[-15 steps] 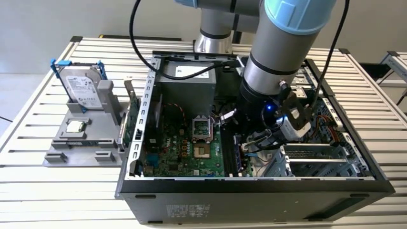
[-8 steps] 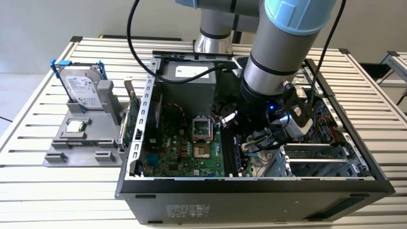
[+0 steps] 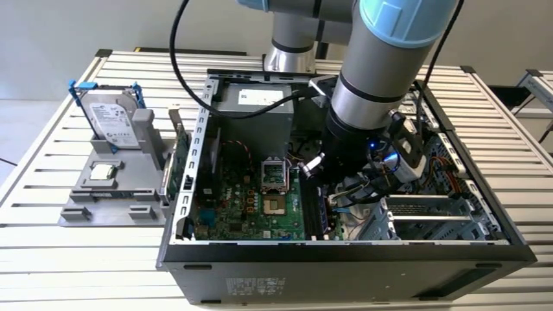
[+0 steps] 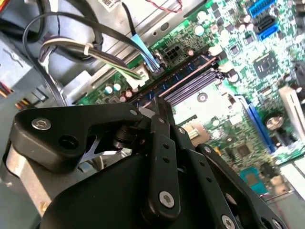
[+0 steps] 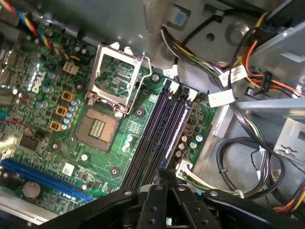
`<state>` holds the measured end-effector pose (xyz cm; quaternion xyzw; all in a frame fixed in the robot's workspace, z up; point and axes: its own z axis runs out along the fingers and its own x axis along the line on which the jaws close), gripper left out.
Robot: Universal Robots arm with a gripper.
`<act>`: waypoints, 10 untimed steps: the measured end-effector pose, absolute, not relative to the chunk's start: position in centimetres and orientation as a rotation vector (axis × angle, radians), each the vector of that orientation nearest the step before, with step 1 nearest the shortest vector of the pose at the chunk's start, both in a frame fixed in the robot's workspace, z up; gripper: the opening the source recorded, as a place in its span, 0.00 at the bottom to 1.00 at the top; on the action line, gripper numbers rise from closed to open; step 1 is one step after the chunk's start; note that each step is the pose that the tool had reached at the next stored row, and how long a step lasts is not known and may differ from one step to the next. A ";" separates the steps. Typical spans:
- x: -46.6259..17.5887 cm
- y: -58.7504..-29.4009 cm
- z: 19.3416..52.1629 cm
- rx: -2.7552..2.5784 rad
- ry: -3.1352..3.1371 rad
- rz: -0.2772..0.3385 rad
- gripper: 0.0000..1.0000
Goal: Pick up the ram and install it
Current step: 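Press down the ram until it locks into place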
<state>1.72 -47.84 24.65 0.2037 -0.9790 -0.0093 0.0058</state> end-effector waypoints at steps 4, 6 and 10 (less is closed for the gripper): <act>1.7 -47.8 24.6 0.739 -3.041 -0.028 0.00; 1.7 -47.8 24.6 0.786 -3.029 -0.028 0.00; 1.7 -47.8 24.4 0.878 -3.003 -0.031 0.00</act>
